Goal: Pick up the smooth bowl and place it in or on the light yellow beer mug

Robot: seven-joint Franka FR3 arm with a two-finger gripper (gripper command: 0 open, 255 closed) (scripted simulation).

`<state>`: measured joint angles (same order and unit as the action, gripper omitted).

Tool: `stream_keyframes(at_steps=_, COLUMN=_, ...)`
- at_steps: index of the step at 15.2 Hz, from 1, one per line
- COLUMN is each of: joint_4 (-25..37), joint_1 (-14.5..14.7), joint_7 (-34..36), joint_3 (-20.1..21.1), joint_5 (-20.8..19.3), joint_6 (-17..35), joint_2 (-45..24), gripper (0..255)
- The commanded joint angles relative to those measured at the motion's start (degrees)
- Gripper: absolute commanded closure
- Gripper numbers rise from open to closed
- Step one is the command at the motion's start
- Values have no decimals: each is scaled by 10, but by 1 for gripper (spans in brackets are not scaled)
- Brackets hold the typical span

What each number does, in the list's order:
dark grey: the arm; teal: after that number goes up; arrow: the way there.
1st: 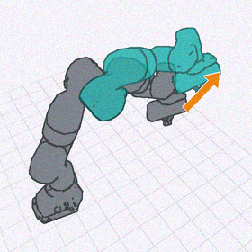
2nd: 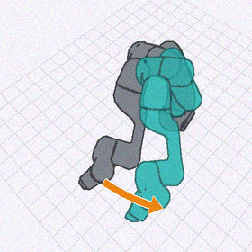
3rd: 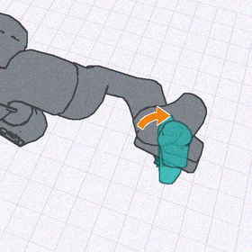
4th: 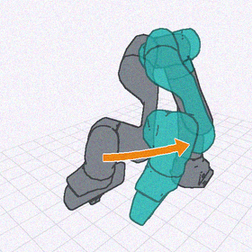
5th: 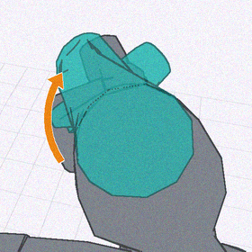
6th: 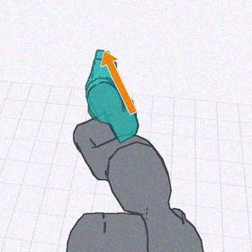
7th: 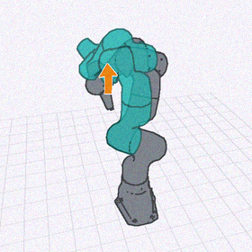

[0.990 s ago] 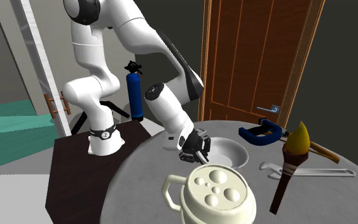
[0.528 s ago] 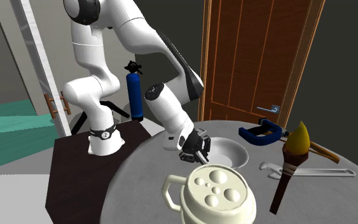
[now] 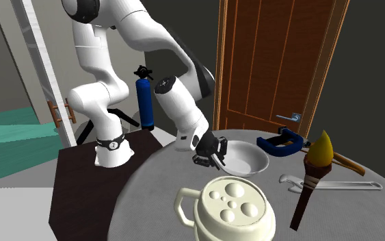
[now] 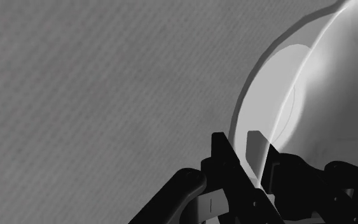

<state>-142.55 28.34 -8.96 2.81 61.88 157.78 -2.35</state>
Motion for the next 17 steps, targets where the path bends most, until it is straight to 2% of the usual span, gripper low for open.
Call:
stream_keyframes(at_steps=1, joint_4=-3, joint_1=-1, joint_7=27, joint_3=-3, joint_5=-27, joint_6=-8, joint_2=16, gripper=255)
stream_keyframes(at_steps=9, joint_4=-6, joint_1=-9, joint_7=116, joint_3=-6, joint_5=-116, joint_6=-47, joint_2=72, gripper=255)
stream_keyframes(at_steps=17, joint_4=3, joint_1=-24, joint_7=188, joint_3=-4, joint_5=-186, joint_6=-94, joint_2=121, gripper=255)
